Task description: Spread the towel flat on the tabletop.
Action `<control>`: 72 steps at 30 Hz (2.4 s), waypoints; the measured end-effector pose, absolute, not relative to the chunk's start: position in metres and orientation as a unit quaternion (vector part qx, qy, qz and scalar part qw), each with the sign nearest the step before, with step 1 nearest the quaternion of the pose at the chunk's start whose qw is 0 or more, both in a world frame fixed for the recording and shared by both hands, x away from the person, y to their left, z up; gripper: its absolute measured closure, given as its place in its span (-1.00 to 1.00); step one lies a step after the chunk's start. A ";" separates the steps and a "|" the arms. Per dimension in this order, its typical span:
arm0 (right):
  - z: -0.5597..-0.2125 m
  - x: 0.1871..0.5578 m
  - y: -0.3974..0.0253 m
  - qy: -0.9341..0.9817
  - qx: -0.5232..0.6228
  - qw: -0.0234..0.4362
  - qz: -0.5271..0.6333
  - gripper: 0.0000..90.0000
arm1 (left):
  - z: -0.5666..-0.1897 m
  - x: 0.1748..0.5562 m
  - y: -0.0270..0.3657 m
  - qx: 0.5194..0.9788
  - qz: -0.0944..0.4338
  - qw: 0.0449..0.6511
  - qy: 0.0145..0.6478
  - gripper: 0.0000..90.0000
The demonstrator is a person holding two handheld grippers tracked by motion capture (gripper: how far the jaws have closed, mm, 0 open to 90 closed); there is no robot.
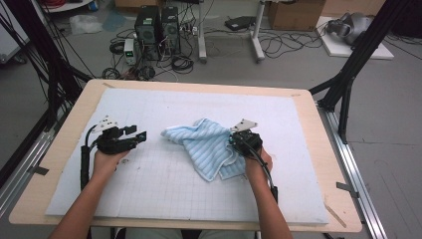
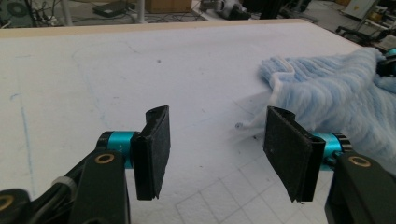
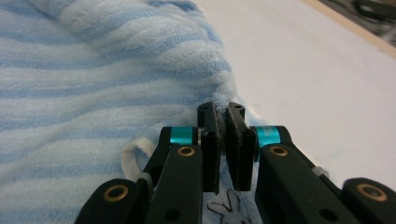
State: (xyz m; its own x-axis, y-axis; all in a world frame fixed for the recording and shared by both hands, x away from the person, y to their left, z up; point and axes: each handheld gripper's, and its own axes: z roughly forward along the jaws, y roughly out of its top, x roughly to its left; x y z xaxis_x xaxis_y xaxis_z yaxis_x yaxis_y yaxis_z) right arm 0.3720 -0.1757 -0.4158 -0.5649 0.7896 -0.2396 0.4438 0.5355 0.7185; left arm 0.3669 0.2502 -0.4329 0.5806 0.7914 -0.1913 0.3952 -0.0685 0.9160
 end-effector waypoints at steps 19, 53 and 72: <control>-0.399 0.361 -0.160 0.805 0.352 0.234 0.416 0.05 | -0.430 0.366 0.256 0.699 0.194 0.546 0.419 -0.11; -0.437 0.356 -0.012 0.851 0.224 -0.035 0.473 0.40 | -0.425 0.365 0.292 0.665 0.208 0.555 0.455 -0.10; -0.409 0.373 -0.196 0.799 0.414 0.163 0.405 0.26 | -0.441 0.365 0.223 0.745 0.115 0.510 0.414 -0.15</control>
State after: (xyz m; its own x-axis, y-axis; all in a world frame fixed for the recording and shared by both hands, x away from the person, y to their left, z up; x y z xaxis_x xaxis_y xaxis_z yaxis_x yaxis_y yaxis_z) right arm 0.3725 -0.1957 -0.4085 -0.6045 0.7931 0.0748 0.5292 0.3296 0.7819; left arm 0.3653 0.2232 -0.4409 0.6311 0.7342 -0.2504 0.4997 -0.1379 0.8552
